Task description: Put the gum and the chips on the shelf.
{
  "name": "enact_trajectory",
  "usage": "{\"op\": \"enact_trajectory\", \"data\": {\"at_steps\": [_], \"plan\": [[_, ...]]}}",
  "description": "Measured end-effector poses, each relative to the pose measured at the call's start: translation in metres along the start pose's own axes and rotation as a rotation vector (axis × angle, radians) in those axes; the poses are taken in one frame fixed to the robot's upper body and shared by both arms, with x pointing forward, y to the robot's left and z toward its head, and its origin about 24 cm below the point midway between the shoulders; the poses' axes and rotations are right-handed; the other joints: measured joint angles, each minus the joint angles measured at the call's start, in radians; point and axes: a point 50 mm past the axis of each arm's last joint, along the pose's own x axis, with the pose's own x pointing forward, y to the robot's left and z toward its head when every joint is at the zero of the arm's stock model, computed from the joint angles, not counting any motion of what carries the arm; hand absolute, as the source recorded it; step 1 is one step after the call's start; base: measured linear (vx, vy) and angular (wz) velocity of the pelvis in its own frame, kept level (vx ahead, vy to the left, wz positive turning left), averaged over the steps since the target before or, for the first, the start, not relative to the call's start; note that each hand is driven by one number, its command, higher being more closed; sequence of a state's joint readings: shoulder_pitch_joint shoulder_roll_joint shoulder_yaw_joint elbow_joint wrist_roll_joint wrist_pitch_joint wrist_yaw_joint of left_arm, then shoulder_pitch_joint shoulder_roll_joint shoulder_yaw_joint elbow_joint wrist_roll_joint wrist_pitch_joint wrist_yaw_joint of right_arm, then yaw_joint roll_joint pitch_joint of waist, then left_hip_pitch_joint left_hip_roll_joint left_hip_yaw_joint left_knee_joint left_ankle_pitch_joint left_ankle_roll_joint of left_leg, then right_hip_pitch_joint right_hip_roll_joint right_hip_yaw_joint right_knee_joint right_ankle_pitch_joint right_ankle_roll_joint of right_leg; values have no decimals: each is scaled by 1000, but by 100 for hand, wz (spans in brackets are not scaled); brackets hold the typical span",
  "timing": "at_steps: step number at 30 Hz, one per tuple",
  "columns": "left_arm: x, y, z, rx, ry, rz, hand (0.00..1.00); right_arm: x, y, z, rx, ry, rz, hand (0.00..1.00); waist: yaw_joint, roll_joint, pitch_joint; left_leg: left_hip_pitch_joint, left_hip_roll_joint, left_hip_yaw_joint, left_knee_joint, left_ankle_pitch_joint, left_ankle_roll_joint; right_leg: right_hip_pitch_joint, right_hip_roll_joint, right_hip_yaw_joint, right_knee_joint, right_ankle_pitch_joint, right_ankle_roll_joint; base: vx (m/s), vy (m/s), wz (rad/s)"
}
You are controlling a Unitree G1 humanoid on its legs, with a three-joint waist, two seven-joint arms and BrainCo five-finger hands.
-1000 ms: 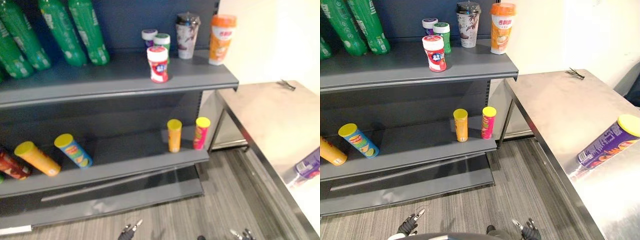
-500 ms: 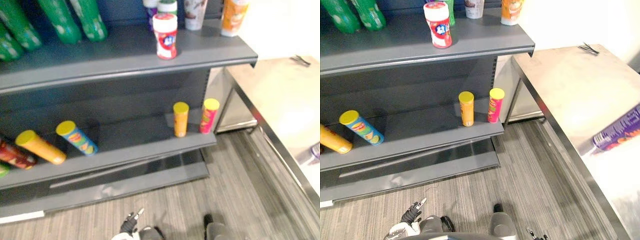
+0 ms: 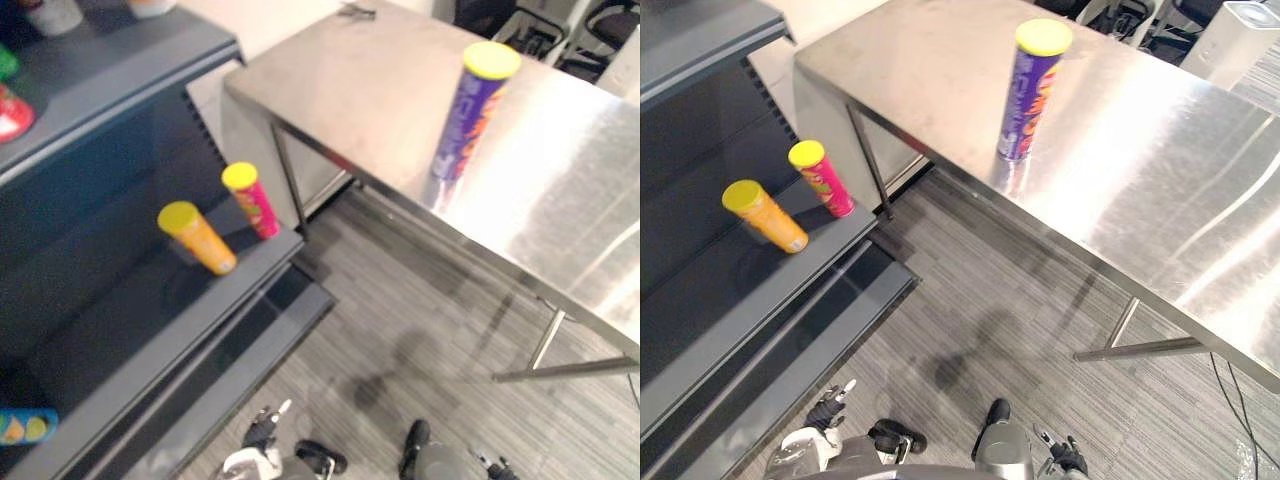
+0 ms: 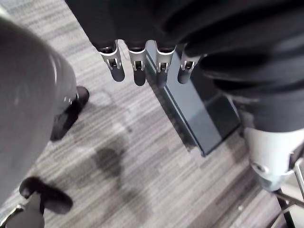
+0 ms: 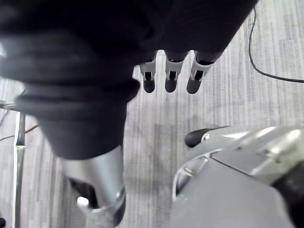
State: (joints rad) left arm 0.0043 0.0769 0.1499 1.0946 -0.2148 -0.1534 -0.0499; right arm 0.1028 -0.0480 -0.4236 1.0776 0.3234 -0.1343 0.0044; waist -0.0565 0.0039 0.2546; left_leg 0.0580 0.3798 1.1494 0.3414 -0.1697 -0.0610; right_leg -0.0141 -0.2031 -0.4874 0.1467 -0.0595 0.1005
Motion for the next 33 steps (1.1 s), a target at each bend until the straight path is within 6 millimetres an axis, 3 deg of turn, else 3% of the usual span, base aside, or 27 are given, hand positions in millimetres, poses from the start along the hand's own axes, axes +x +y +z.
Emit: {"op": "enact_trajectory", "data": {"at_steps": [5,9,11,12,13,14,15,19,21,22,23,24,25,27,30,33], "plan": [[-1,3,-3,25,17,7,0,0,-2,0,2,0,-4,0,-26,-2,2,20,44,2,23,28,-18,-40,2,5,142,-120,-23,-28,-136,-5],[-3,7,-9,27,33,20,0,-1,-4,-6,7,24,-11,0,-26,6,4,67,137,36,140,37,-7,-70,43,79,227,-189,-59,38,-156,-50],[-4,8,-10,17,31,25,0,-1,-7,-5,4,20,-17,0,-25,6,4,57,161,-92,191,76,46,-70,69,135,236,-200,-75,57,-216,-88],[-5,10,-10,4,24,31,0,-1,-8,-3,11,13,-21,0,-24,6,4,19,161,-239,233,119,72,-67,85,185,228,-205,-84,44,-140,-91],[-5,9,-10,0,20,31,0,-1,-10,-1,21,6,-26,0,-22,3,3,-5,149,-324,244,106,47,-69,89,208,220,-202,-85,68,-84,-119],[-5,5,-10,-4,16,22,0,0,-14,3,22,-7,-36,0,-24,2,4,-29,79,-470,215,55,-13,-69,88,258,206,-194,-93,76,8,-118],[-5,3,-11,-9,12,17,0,0,-21,5,18,-12,-54,0,-23,6,2,-43,22,-547,193,18,-31,-66,90,308,194,-193,-101,76,31,-117],[-8,8,-16,-59,18,37,0,-1,-32,7,71,-23,-98,0,-21,8,0,-102,-53,-673,47,-11,-48,-62,116,431,187,-193,-100,103,112,-113],[-8,8,-15,-73,10,39,0,-1,-33,10,84,-36,-104,0,-17,7,1,-128,-76,-733,-78,9,-47,-64,119,518,196,-196,-72,152,259,-116],[-8,8,-15,-75,7,39,0,-1,-33,10,83,-39,-103,0,-17,7,0,-126,-81,-736,-109,23,-43,-65,119,542,204,-200,-58,137,266,-119],[-8,7,-17,-84,10,40,0,-1,-33,11,85,-47,-100,0,-12,10,-2,-115,-101,-762,-127,98,-56,-69,121,584,223,-211,-28,156,297,-105],[-8,8,-17,-89,10,45,0,-2,-31,8,97,-46,-94,0,-8,3,-14,-94,-120,-755,-121,95,-73,-65,110,617,226,-217,-10,221,344,-97],[-8,11,-16,-92,5,54,0,-6,-27,-5,126,-17,-90,0,-16,-27,-36,-91,-144,-727,-103,59,-62,-60,80,637,197,-205,7,246,350,-56],[-8,16,-14,-96,1,66,0,-10,-25,-19,196,15,-107,0,-17,-42,-50,-91,-159,-710,-70,28,-55,-33,55,647,150,-175,29,201,295,-32],[-10,17,-19,-100,18,72,0,-12,-28,-25,239,36,-119,0,-16,-40,-79,-81,-179,-679,-88,17,-44,-32,37,661,91,-109,30,110,203,-33],[-13,18,-30,-87,66,66,0,-12,-33,-24,276,28,-147,0,-16,-20,-94,-26,-203,-648,-139,18,-43,-13,24,665,44,-35,41,77,137,-40]]}}
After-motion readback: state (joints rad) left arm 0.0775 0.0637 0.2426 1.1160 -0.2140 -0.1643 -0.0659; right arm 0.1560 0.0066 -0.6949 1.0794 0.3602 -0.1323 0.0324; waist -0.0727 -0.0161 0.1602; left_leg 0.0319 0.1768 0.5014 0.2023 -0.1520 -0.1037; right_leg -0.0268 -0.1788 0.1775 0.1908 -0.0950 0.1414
